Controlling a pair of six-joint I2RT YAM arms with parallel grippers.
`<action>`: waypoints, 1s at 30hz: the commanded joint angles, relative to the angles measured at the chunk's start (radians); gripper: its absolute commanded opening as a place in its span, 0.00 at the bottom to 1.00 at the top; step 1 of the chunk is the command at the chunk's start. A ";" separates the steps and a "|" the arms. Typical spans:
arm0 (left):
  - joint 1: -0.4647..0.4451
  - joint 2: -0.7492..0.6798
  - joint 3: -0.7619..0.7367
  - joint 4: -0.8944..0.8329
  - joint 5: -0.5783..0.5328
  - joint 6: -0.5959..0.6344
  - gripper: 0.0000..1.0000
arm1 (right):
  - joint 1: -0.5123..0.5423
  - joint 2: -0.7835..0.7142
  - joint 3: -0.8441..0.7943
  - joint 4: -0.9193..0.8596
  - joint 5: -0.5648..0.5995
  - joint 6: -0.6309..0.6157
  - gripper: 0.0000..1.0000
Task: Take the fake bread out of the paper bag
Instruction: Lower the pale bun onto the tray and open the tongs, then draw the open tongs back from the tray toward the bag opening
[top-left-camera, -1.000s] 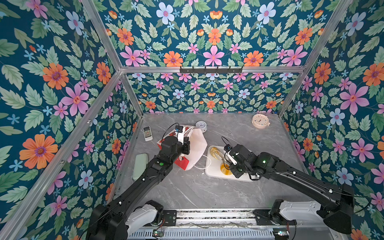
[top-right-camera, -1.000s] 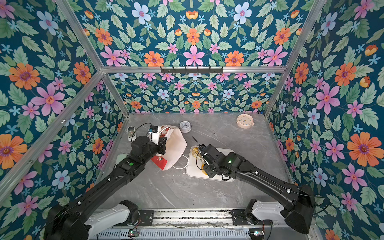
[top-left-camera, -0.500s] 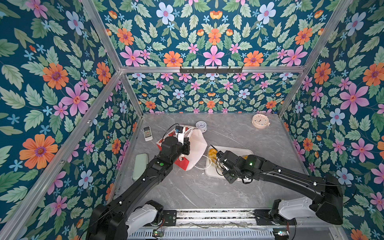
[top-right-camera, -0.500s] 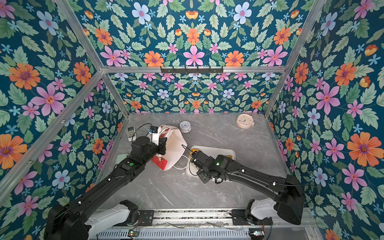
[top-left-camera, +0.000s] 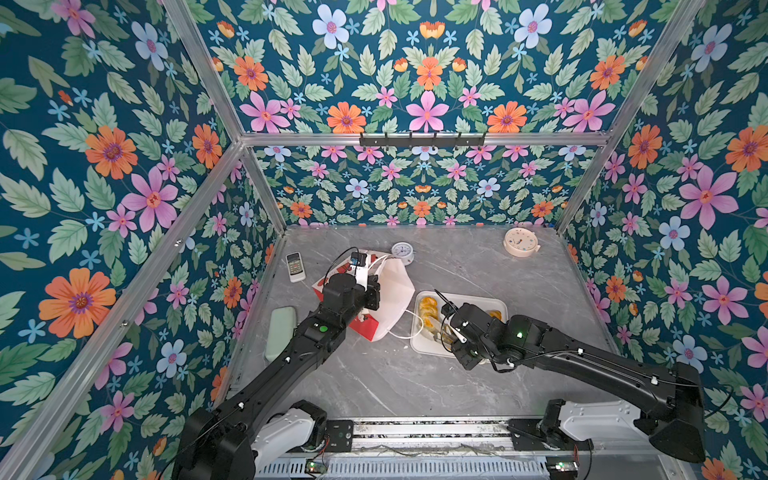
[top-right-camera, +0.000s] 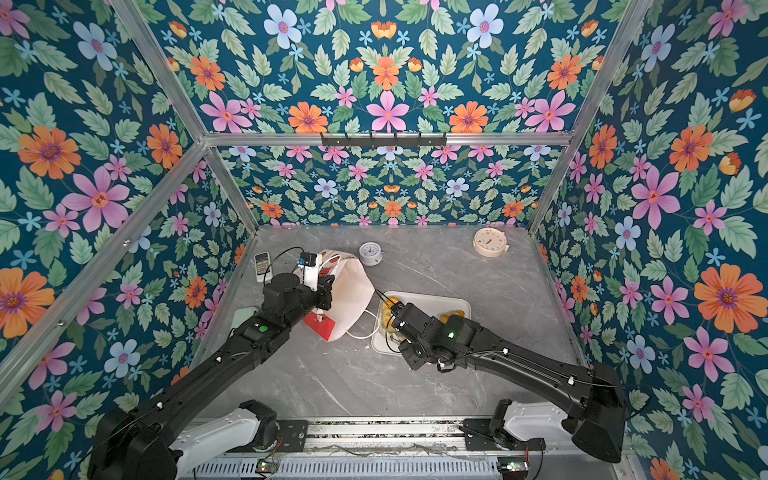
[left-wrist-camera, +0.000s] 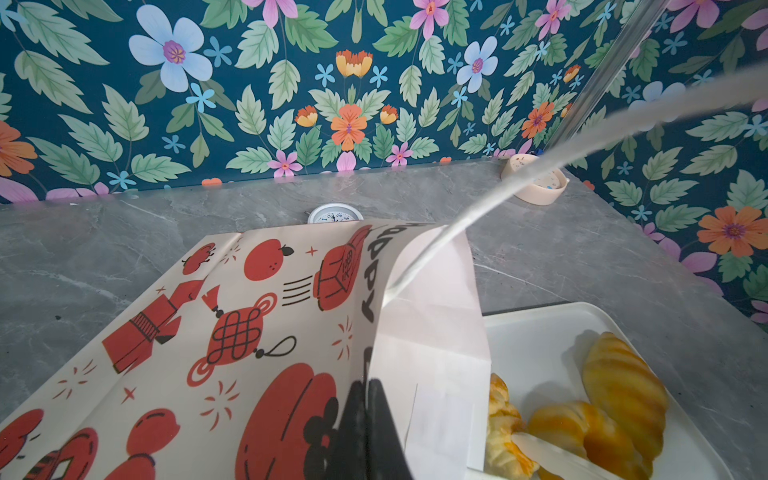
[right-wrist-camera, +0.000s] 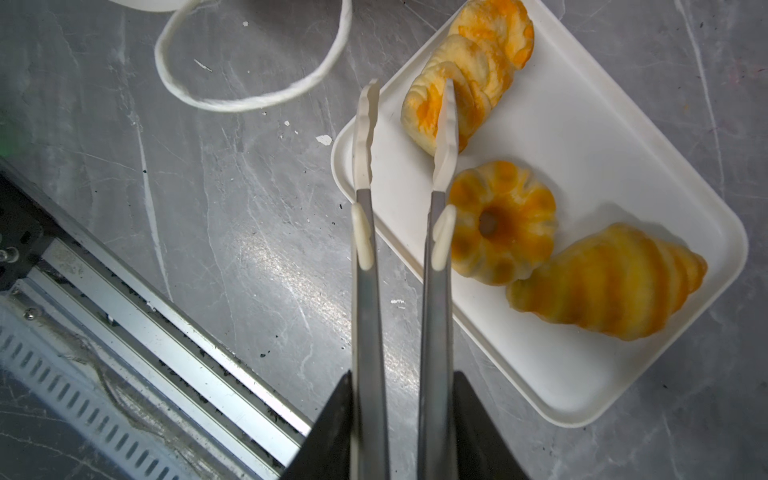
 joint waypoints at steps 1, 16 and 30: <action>0.001 0.001 0.005 0.029 0.007 -0.005 0.00 | 0.000 -0.034 -0.001 0.038 0.030 0.014 0.35; 0.001 0.003 0.010 0.020 0.002 -0.005 0.00 | -0.010 -0.200 -0.020 0.140 0.120 -0.020 0.33; 0.001 0.018 0.060 -0.082 -0.017 0.042 0.00 | -0.004 -0.042 0.086 0.272 -0.113 -0.146 0.33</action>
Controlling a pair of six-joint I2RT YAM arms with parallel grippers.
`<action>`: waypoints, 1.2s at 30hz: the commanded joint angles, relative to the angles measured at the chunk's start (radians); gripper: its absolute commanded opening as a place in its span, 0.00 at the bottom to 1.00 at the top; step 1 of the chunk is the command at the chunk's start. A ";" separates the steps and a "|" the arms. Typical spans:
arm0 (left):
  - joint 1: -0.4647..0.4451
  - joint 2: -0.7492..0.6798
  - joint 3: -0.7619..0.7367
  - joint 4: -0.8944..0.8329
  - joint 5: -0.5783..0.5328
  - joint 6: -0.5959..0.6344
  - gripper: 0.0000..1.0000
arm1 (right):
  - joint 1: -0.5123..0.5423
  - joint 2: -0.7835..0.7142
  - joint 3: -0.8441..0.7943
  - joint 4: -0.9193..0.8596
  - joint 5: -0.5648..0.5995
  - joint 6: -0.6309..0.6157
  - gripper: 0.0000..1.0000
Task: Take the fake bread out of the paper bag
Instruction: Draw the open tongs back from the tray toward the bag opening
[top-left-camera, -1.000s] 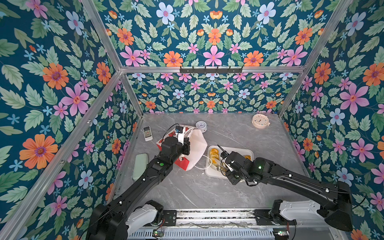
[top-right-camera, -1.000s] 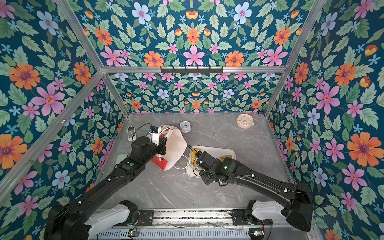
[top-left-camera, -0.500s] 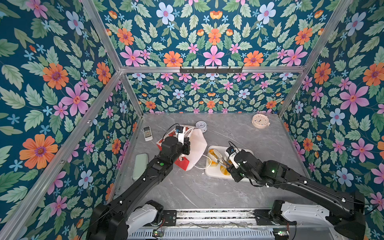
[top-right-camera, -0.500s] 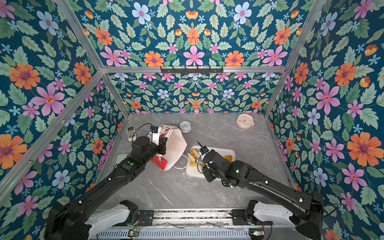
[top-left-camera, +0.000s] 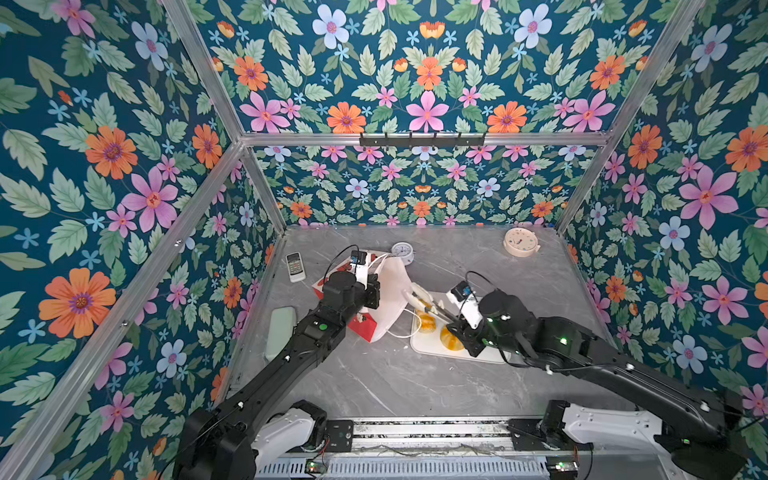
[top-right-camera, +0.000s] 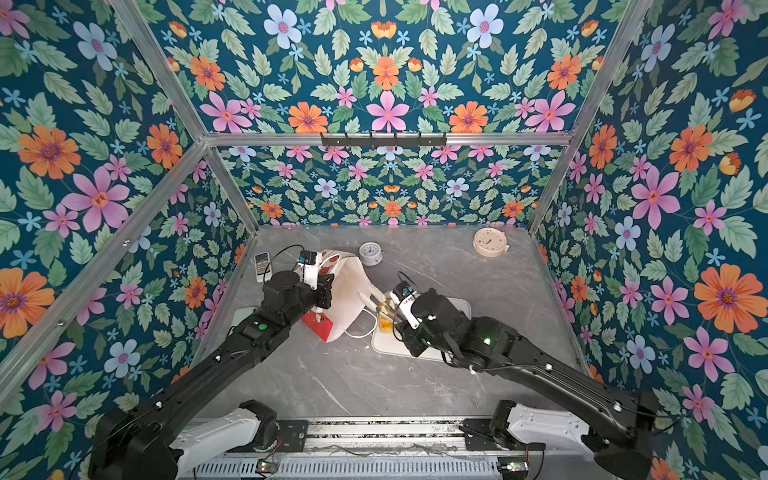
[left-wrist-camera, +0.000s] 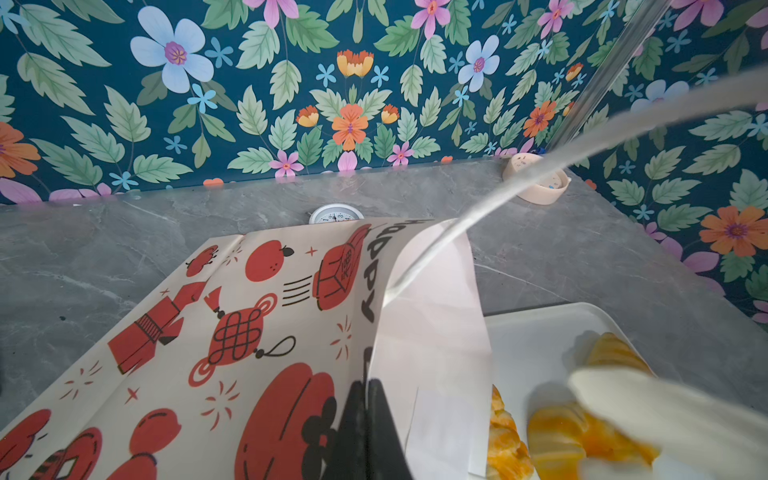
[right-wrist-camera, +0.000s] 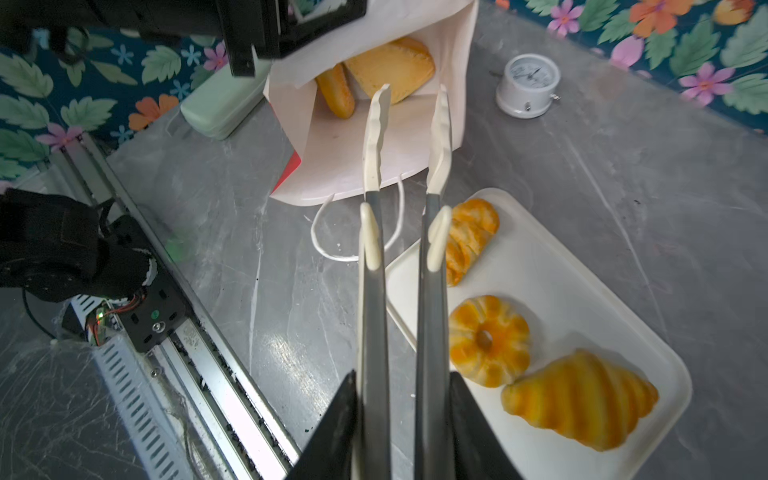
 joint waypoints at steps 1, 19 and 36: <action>0.000 0.006 0.032 -0.056 -0.019 0.040 0.00 | 0.000 0.090 0.007 0.121 -0.071 -0.029 0.33; -0.001 0.047 0.128 -0.270 0.057 0.163 0.00 | -0.091 0.398 0.027 0.437 -0.219 0.175 0.34; -0.004 0.032 0.140 -0.265 0.026 0.217 0.00 | -0.128 0.477 -0.060 0.634 -0.249 0.368 0.34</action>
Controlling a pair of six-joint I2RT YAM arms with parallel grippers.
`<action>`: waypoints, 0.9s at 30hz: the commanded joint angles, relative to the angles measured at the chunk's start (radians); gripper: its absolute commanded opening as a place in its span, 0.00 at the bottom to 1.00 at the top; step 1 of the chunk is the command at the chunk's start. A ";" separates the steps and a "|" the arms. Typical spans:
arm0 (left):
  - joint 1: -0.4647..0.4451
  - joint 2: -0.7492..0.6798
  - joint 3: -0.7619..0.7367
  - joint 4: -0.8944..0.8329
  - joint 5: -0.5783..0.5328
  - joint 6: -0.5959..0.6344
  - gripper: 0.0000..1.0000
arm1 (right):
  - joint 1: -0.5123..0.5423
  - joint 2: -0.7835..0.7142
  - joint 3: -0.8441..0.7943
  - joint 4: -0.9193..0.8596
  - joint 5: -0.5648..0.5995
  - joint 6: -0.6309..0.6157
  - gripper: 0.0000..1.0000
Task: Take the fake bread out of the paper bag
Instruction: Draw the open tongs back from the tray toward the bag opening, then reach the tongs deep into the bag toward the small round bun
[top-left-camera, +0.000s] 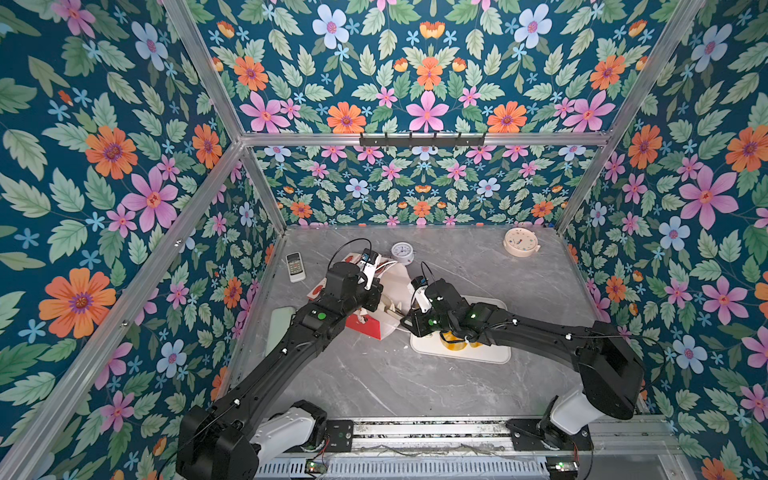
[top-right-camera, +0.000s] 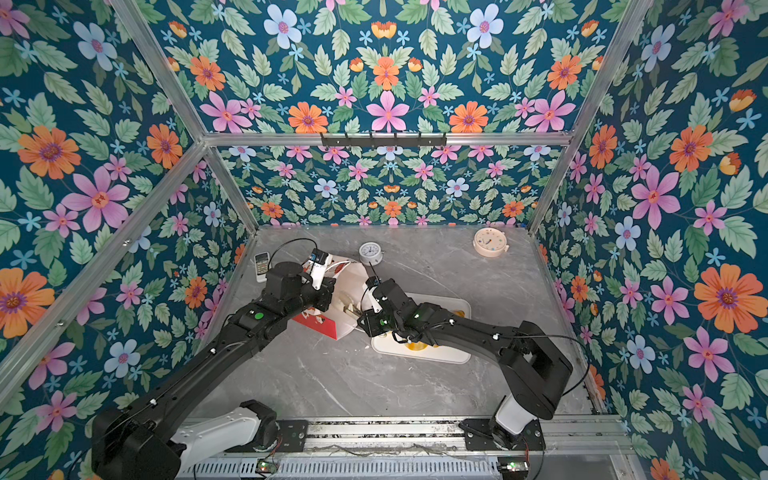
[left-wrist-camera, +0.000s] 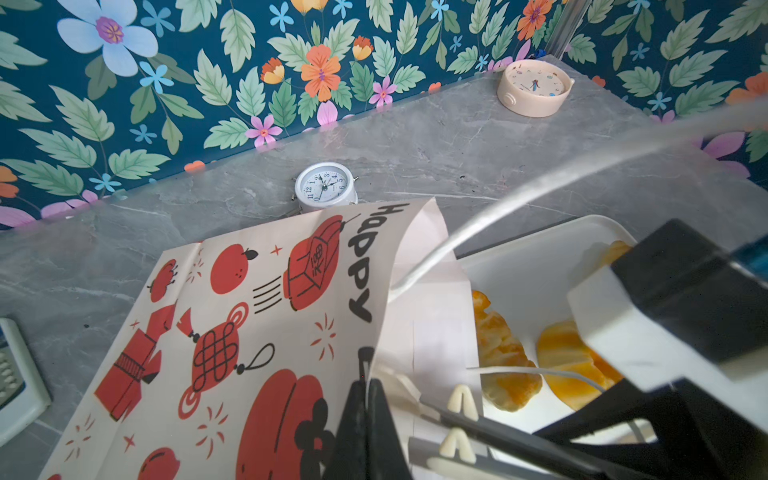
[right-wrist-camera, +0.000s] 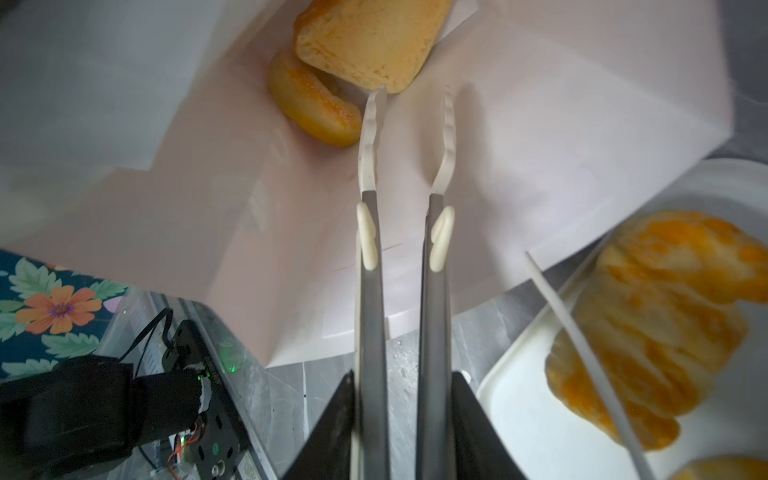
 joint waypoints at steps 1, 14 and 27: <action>0.000 0.005 0.002 -0.003 -0.019 0.035 0.00 | -0.001 0.023 0.025 0.050 0.005 0.039 0.34; -0.012 0.033 -0.096 0.083 0.049 -0.056 0.00 | -0.029 0.146 0.071 0.155 -0.121 0.163 0.35; -0.015 0.022 -0.116 0.102 0.082 -0.064 0.00 | -0.041 0.281 0.199 0.257 -0.265 0.227 0.38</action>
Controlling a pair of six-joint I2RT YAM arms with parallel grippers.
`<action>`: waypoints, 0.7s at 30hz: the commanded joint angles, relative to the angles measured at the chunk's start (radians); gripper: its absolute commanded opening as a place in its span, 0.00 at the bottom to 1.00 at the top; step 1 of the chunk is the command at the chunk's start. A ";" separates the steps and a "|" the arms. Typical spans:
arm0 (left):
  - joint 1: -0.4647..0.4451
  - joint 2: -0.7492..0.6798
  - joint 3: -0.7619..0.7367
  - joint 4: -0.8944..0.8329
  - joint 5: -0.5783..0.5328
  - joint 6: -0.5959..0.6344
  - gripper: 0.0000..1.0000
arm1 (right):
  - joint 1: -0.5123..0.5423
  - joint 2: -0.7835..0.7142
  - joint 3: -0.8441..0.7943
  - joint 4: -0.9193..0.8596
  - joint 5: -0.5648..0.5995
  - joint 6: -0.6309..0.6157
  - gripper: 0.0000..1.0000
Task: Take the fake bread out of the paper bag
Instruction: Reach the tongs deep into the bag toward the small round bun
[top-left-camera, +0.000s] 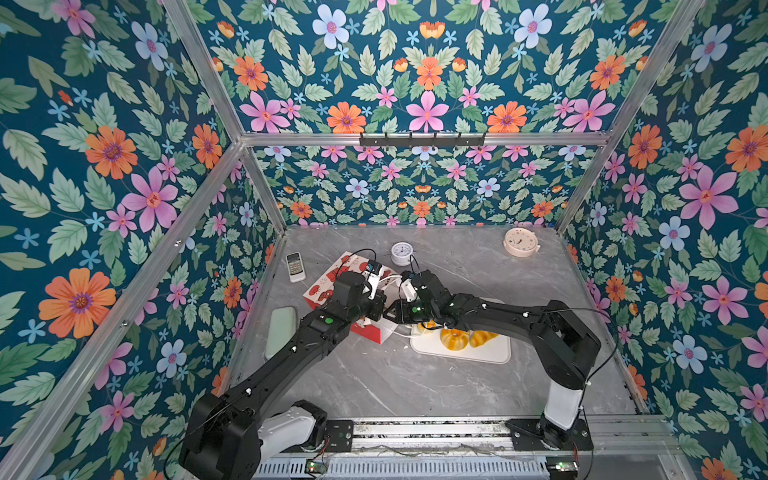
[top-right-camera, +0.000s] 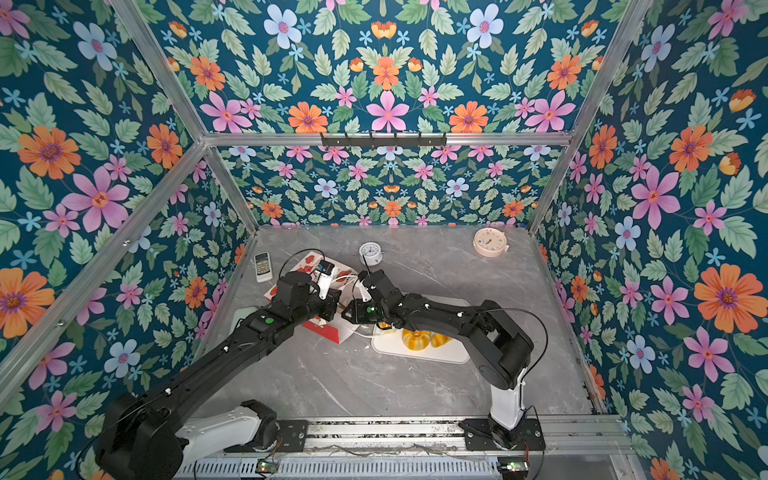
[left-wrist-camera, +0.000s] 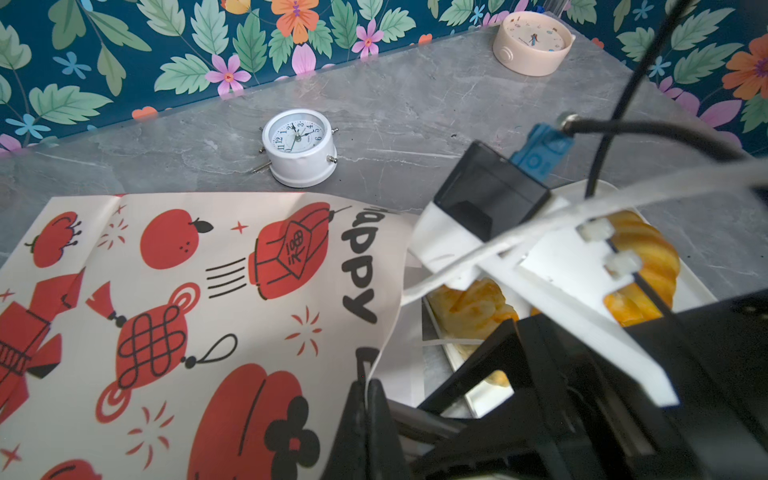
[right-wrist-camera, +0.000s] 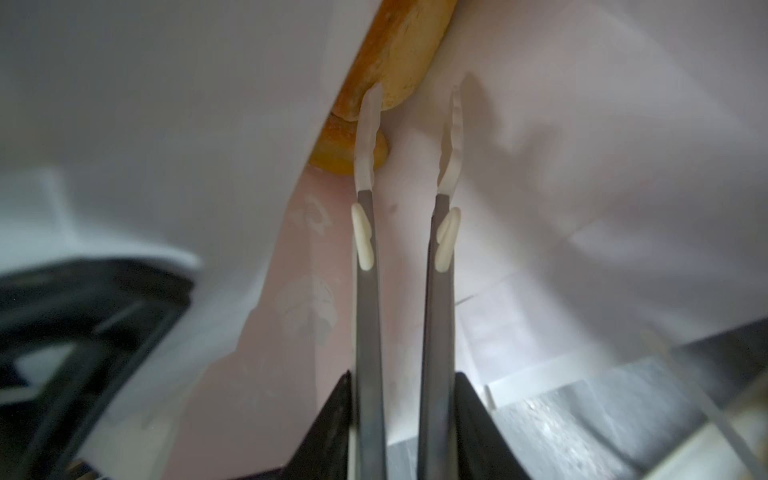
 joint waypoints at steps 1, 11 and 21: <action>-0.001 -0.006 0.000 0.019 0.034 -0.004 0.00 | -0.002 0.016 0.031 0.103 -0.049 0.028 0.39; -0.005 -0.014 0.001 0.020 0.023 -0.007 0.00 | -0.004 0.047 0.001 0.211 -0.056 0.089 0.44; -0.005 -0.027 -0.003 0.101 0.000 -0.059 0.00 | -0.004 0.025 -0.073 0.270 -0.065 0.097 0.44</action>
